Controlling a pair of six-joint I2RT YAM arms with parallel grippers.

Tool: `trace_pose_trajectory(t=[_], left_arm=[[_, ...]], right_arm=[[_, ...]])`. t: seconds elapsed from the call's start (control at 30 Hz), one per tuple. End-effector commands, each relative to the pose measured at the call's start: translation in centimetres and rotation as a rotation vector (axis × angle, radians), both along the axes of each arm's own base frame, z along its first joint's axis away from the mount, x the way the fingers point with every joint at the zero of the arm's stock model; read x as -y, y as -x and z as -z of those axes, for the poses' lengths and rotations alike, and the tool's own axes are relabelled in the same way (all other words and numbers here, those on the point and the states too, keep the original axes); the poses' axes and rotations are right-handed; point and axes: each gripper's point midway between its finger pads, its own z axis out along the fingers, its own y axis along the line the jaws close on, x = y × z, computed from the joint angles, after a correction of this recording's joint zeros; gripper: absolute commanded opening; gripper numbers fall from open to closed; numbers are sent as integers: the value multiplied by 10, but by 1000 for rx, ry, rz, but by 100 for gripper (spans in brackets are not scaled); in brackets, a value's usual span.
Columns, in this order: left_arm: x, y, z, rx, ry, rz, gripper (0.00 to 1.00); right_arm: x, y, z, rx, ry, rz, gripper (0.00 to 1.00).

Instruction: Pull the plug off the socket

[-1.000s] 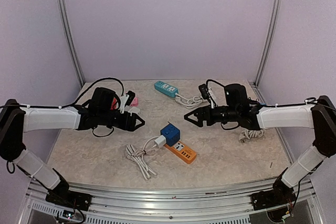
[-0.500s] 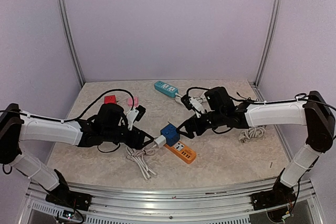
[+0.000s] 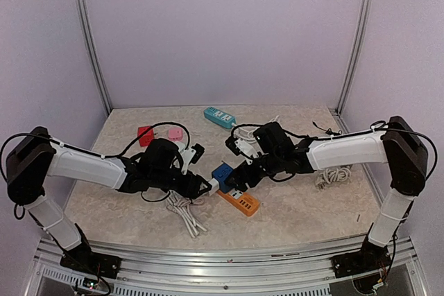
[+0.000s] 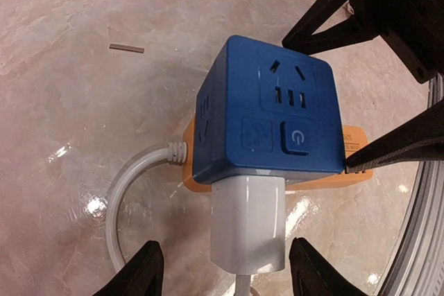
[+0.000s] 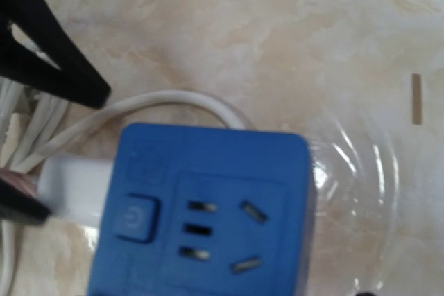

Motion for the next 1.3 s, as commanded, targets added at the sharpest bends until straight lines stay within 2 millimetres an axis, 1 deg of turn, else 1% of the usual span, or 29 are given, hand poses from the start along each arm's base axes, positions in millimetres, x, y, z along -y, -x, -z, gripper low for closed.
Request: trace_pose_trajectory(t=[0.0, 0.23, 0.33, 0.53, 0.63, 0.73, 0.93, 1.1, 1.27], left_arm=[[14, 0, -3, 2, 27, 33, 60], [16, -1, 3, -7, 22, 32, 59], [16, -2, 5, -11, 20, 28, 56], [16, -2, 7, -15, 17, 23, 54], [16, -3, 7, -14, 17, 22, 51], [16, -3, 6, -13, 17, 21, 48], [13, -1, 7, -19, 11, 13, 34], [13, 5, 8, -14, -11, 25, 22], [14, 12, 13, -13, -44, 30, 14]], right_arm=[[-11, -2, 2, 28, 29, -7, 81], [-17, 0, 3, 39, 48, -17, 80], [-17, -1, 6, 46, 65, -14, 80], [-18, -3, 16, 54, 101, -13, 79], [-18, -3, 23, 51, 116, -9, 79], [-16, -6, 27, 55, 128, 5, 76], [-10, -12, 33, 73, 160, 50, 65], [-2, -17, 38, 82, 187, 89, 55], [9, -23, 45, 99, 226, 145, 42]])
